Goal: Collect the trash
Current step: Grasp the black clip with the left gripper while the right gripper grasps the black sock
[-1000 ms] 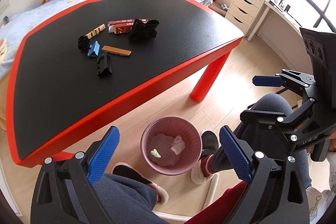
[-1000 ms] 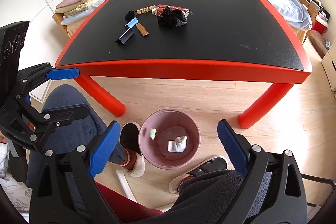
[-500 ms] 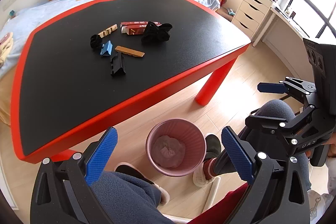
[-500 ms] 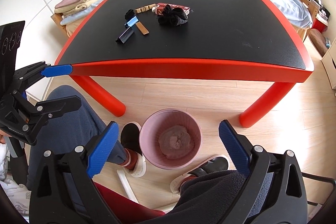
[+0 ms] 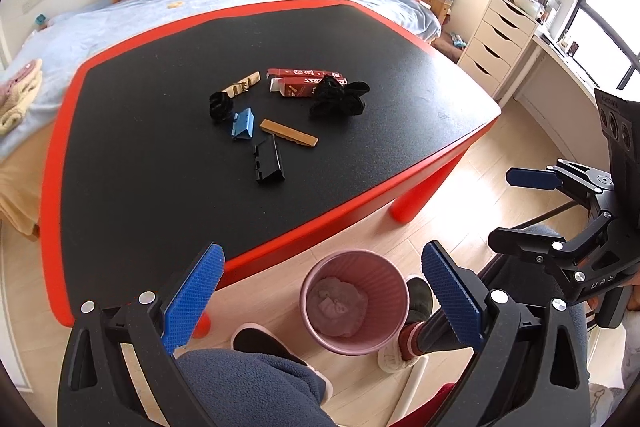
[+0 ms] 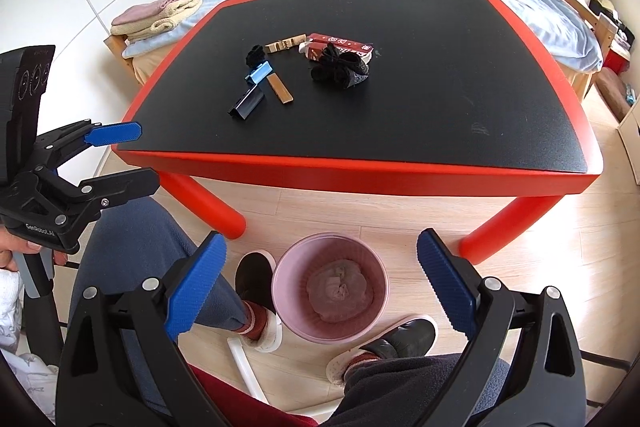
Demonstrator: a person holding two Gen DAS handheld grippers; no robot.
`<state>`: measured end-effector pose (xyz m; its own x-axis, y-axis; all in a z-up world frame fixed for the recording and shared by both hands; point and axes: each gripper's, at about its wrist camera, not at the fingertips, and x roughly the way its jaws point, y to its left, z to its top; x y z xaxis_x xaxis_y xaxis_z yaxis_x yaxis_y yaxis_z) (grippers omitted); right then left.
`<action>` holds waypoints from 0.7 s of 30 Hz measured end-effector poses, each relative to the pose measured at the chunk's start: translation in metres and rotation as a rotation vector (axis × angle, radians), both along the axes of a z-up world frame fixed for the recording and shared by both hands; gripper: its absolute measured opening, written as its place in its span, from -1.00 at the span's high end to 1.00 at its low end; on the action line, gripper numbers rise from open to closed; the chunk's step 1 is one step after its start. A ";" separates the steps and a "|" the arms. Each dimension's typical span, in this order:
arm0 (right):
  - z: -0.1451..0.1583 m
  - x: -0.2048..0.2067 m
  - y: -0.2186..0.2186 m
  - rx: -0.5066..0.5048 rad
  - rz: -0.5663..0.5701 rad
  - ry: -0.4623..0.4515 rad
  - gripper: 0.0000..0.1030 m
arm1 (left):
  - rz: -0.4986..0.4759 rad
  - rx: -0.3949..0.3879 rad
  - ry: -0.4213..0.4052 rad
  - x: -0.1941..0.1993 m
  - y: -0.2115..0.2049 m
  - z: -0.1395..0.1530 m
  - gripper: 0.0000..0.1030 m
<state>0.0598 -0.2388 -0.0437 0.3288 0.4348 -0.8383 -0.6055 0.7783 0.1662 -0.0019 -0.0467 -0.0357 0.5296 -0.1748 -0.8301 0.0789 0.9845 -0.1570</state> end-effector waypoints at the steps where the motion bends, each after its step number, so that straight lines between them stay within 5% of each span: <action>1: 0.002 0.004 0.002 0.002 0.003 -0.003 -0.84 | 0.004 0.002 0.000 0.004 0.002 0.001 -0.85; 21: -0.001 0.108 0.050 -0.017 0.014 -0.017 -0.86 | 0.101 -0.037 0.107 0.082 0.031 -0.030 -0.85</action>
